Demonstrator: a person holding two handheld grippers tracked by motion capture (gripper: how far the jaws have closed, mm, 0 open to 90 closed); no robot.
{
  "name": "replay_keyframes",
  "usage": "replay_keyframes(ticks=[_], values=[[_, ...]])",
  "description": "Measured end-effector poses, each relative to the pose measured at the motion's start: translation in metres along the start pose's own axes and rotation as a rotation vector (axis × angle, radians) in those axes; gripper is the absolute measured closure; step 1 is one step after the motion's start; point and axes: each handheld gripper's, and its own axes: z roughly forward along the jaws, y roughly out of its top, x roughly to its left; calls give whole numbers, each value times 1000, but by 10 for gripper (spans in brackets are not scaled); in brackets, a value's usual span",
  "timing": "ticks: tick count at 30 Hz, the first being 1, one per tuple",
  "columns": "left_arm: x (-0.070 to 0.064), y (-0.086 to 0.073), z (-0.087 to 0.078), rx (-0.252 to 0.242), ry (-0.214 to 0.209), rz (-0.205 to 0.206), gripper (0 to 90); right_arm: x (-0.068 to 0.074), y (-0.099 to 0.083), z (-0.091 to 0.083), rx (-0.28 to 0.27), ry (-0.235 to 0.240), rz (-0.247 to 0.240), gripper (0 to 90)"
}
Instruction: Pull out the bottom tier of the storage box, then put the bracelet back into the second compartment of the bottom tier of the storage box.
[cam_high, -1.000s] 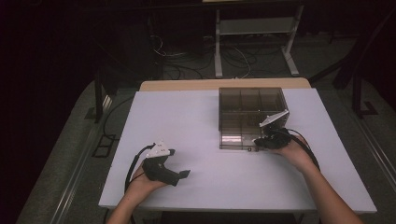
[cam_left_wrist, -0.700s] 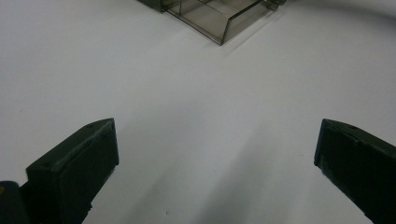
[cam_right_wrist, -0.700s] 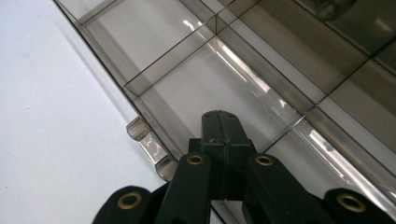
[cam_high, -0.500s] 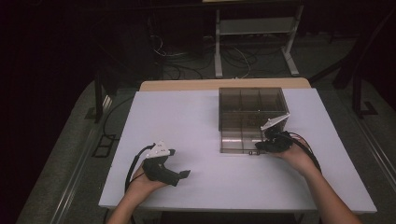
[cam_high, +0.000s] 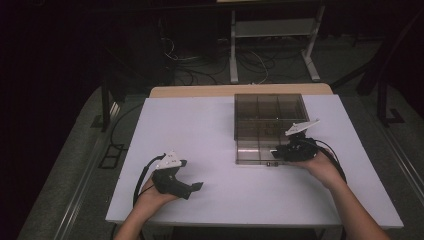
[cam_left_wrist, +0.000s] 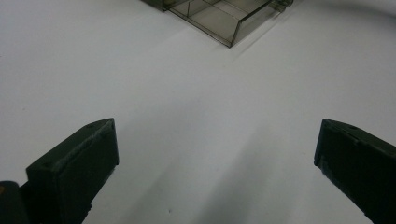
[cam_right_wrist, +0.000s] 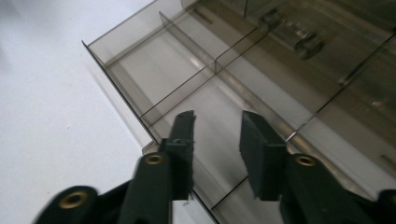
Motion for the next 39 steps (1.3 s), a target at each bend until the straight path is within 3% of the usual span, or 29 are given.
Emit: replay_keyframes(ticks=[2, 10, 19, 30, 39], values=[[0, 0, 0, 1, 1, 2, 0, 1, 0, -4, -20, 7, -8, 588], [2, -1, 0, -6, -4, -6, 0, 4, -5, -14, -94, -47, 19, 381], [3, 0, 0, -3, -1, -5, 0, 8, -8, -18, -128, -85, 19, 328], [-3, 3, 2, 4, -1, 8, 0, 10, -23, -25, -138, -97, 13, 321], [-2, 3, 3, 2, -1, 5, 0, 10, -35, -38, -180, -86, 31, 306]])
